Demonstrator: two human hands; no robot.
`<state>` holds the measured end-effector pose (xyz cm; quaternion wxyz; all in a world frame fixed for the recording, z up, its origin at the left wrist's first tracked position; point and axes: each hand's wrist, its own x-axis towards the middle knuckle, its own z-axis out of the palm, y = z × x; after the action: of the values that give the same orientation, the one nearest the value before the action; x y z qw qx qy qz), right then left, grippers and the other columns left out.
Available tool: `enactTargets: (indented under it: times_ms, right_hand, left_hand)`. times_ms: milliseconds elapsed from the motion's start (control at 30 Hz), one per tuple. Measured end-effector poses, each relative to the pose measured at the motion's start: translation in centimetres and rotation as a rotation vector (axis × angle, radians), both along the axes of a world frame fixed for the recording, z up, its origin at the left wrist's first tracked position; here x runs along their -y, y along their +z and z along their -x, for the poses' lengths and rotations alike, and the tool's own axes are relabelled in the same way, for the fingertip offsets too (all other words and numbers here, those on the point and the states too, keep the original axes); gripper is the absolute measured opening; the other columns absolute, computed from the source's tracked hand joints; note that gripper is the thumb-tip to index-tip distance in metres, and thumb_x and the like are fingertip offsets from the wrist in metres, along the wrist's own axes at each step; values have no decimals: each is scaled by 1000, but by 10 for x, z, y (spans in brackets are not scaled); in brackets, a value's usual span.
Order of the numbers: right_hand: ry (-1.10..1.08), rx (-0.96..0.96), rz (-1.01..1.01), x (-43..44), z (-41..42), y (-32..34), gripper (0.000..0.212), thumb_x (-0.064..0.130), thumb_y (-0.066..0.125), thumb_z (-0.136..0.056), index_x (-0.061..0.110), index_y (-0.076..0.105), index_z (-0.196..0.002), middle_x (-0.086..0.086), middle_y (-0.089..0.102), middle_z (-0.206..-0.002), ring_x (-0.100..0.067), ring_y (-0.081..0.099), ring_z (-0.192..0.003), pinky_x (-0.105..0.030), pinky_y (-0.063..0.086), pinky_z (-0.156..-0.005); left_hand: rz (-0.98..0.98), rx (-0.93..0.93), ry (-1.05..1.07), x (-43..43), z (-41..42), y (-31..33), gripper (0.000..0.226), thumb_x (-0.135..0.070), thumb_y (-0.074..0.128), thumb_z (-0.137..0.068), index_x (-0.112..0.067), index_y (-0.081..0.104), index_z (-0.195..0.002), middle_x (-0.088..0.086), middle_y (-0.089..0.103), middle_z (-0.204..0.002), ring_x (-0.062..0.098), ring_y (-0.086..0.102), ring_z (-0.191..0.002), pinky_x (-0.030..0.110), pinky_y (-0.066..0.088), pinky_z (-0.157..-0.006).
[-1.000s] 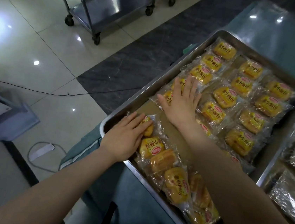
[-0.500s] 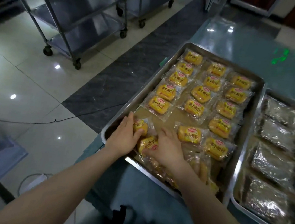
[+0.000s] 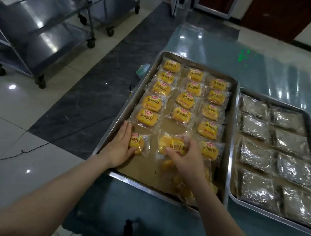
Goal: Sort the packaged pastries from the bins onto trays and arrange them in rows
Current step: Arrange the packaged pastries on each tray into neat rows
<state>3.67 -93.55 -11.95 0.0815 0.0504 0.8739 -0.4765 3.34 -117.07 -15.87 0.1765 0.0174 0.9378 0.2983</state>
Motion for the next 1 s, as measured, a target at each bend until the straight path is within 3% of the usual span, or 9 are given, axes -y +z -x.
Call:
enactTargets:
  times_ms: [100,200,267,400,533,633,800,900,1000]
  right_hand:
    - [-29,76,-60,-9,14,3,29,50,69,-78,37,48,-95,15,57,-91,-3,59,-77,-17,47,-57]
    - [-34,191,-163,-6,25,-4,25,42,64,-85,22,50,-88,-2,59,-87,-15,58,-76,-29,51,-63]
    - [-50,181,-166,2,29,-9,22,39,63,-86,23,48,-88,-1,57,-85,-15,57,-75,-30,51,-63]
    - [-116,123,-12,15,34,-14,18,37,60,-90,30,44,-85,8,54,-83,-4,52,-73,-23,38,-57]
    - [-208,119,226,17,38,-14,12,36,58,-91,34,52,-101,12,58,-98,-6,57,-91,-27,46,-73]
    - [-318,81,307,8,38,-9,18,35,63,-88,28,53,-101,4,60,-95,-13,61,-88,-25,46,-65]
    - [-288,29,448,4,32,8,29,22,75,-81,21,56,-103,6,71,-89,-7,69,-80,-22,56,-64]
    - [-143,50,426,20,24,16,23,22,75,-79,22,64,-99,10,73,-85,-6,70,-78,-20,56,-63]
    - [-38,74,384,40,15,20,27,24,78,-77,18,65,-99,5,72,-84,-3,68,-75,-14,51,-58]
  left_hand:
    - [67,-70,-67,-2,3,-6,83,-39,40,-97,-18,-25,-142,-2,-34,-147,13,-20,-140,31,-3,-115]
    - [130,-134,-104,-3,6,-12,77,-40,33,-98,-18,-29,-139,2,-34,-147,13,-26,-137,29,-9,-112]
    - [187,-170,-118,-3,10,-14,74,-41,29,-99,-19,-29,-139,4,-34,-148,15,-28,-137,30,-10,-113]
    - [212,-199,-136,-5,20,-18,69,-41,26,-99,-23,-27,-140,3,-34,-148,16,-27,-138,30,-12,-112]
    - [192,-221,-110,-6,28,-17,68,-42,27,-99,-24,-24,-140,2,-30,-150,14,-29,-136,29,-11,-112]
    - [195,-258,-88,-7,25,-10,70,-43,31,-98,-22,-19,-142,0,-26,-152,12,-26,-138,29,-10,-113]
    - [-147,-393,33,-13,5,20,61,-40,46,-93,-24,24,-147,-9,16,-154,6,10,-143,28,15,-114]
    - [-527,-222,222,-19,-6,38,37,-36,56,-90,-35,53,-126,-17,57,-125,-4,50,-116,18,40,-93]
    - [-804,-76,385,-22,-17,46,13,-30,59,-90,-31,69,-99,-10,72,-92,4,66,-88,14,47,-72]
